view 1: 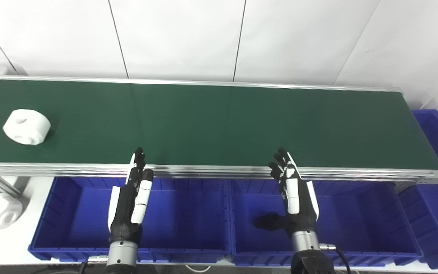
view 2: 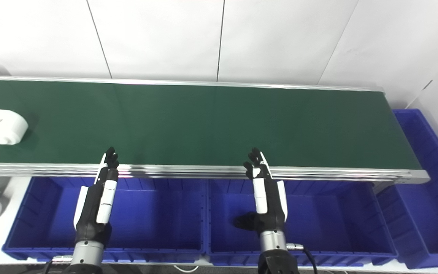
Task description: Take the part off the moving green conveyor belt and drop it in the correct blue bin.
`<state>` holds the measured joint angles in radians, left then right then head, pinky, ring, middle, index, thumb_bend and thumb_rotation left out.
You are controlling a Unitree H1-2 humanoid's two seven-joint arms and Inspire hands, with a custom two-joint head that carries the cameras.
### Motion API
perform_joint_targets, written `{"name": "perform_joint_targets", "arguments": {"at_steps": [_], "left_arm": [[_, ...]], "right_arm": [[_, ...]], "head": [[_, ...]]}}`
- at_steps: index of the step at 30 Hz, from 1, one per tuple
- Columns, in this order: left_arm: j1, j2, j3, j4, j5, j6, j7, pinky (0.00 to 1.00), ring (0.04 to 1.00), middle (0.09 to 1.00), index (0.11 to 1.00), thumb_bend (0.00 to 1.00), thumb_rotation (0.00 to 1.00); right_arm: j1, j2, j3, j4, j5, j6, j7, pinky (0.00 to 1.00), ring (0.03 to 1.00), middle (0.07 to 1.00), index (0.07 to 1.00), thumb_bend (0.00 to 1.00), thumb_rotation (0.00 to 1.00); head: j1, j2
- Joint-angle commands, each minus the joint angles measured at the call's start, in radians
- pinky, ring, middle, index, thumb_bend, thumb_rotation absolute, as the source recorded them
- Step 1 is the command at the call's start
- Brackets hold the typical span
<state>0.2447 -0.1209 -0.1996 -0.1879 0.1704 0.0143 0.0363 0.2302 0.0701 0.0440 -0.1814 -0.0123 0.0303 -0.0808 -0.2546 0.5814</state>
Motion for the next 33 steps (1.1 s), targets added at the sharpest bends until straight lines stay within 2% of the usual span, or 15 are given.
{"name": "perform_joint_targets", "arguments": {"at_steps": [1,20,26,27,28,29,33], "left_arm": [[-0.014,-0.004,-0.001,-0.026,-0.004,-0.022,0.001,1.0,1.0,1.0,1.0,0.42,0.97],[-0.011,-0.007,-0.005,-0.018,-0.005,-0.025,0.001,1.0,1.0,1.0,1.0,0.4,0.96],[-0.006,-0.027,-0.026,0.007,0.017,-0.039,0.012,1.0,1.0,1.0,1.0,0.41,0.95],[-0.005,-0.031,-0.031,0.017,0.027,-0.046,0.018,1.0,1.0,1.0,1.0,0.41,0.95],[-0.005,-0.033,-0.035,0.026,0.033,-0.052,0.021,1.0,1.0,1.0,1.0,0.4,0.95],[-0.006,-0.037,-0.04,0.04,0.041,-0.06,0.026,1.0,1.0,1.0,1.0,0.4,0.94],[-0.013,-0.055,-0.051,0.093,0.059,-0.102,0.054,0.96,0.98,1.0,1.0,0.37,0.85]], "right_arm": [[-0.009,0.005,0.006,-0.022,-0.013,-0.005,0.004,0.9,0.893,0.933,0.946,0.87,1.0],[-0.009,0.001,-0.001,-0.008,-0.013,-0.02,0.01,0.89,0.89,0.929,0.942,0.86,1.0],[-0.004,-0.022,-0.019,0.01,0.015,-0.045,0.028,0.9,0.892,0.935,0.953,0.85,1.0],[-0.005,-0.029,-0.026,0.019,0.03,-0.053,0.034,0.9,0.894,0.937,0.955,0.85,1.0],[-0.004,-0.034,-0.031,0.025,0.04,-0.06,0.039,0.92,0.898,0.941,0.958,0.84,0.99],[-0.005,-0.041,-0.039,0.034,0.05,-0.067,0.043,0.92,0.899,0.943,0.959,0.84,0.99],[-0.007,-0.069,-0.061,0.078,0.065,-0.105,0.054,0.93,0.909,0.946,0.96,0.87,0.99]], "head": [[0.0,0.001],[0.017,-0.016],[0.115,-0.052],[0.154,-0.067],[0.154,-0.067],[0.198,-0.084],[0.254,-0.109]]}}
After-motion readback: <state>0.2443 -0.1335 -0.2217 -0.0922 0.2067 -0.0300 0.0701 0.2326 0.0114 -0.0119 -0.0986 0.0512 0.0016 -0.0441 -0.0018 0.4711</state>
